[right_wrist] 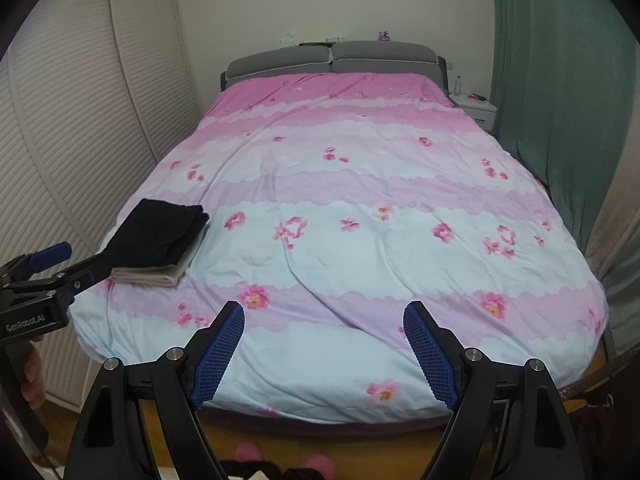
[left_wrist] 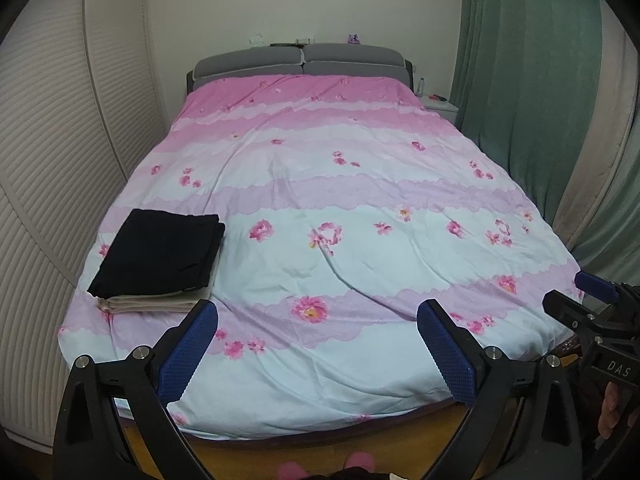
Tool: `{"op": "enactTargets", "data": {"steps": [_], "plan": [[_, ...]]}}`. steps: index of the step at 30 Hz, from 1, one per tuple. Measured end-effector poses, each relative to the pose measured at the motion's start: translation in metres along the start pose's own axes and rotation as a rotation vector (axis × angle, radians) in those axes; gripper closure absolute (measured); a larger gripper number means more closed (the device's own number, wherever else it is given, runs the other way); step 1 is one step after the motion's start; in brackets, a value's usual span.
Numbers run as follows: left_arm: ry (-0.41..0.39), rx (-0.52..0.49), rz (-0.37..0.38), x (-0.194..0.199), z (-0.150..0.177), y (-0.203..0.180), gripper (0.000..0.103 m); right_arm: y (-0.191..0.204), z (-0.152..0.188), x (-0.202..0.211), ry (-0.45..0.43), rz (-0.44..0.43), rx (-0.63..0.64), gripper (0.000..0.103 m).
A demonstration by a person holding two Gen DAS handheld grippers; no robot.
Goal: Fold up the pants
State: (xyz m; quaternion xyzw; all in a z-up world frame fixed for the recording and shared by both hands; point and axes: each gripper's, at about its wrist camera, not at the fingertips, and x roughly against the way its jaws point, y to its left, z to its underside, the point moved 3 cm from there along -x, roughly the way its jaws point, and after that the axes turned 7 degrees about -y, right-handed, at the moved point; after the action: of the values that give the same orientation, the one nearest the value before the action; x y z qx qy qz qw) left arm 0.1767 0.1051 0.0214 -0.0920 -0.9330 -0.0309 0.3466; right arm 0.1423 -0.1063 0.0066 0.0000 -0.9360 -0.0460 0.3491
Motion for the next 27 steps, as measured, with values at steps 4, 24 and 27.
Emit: {"op": "enactTargets", "data": {"steps": [4, 24, 27], "plan": [[-0.023, -0.021, 0.001, 0.007, -0.002, -0.008, 0.001, -0.006, -0.002, 0.011, -0.021, 0.012, -0.006, 0.021], [-0.078, -0.046, 0.03, 0.026, -0.012, -0.017, 0.0, -0.001, -0.013, 0.031, -0.066, 0.004, 0.022, 0.021], [-0.096, -0.054, 0.028, 0.031, -0.013, -0.02, 0.0, -0.001, -0.014, 0.032, -0.072, 0.002, 0.023, 0.021]]}}
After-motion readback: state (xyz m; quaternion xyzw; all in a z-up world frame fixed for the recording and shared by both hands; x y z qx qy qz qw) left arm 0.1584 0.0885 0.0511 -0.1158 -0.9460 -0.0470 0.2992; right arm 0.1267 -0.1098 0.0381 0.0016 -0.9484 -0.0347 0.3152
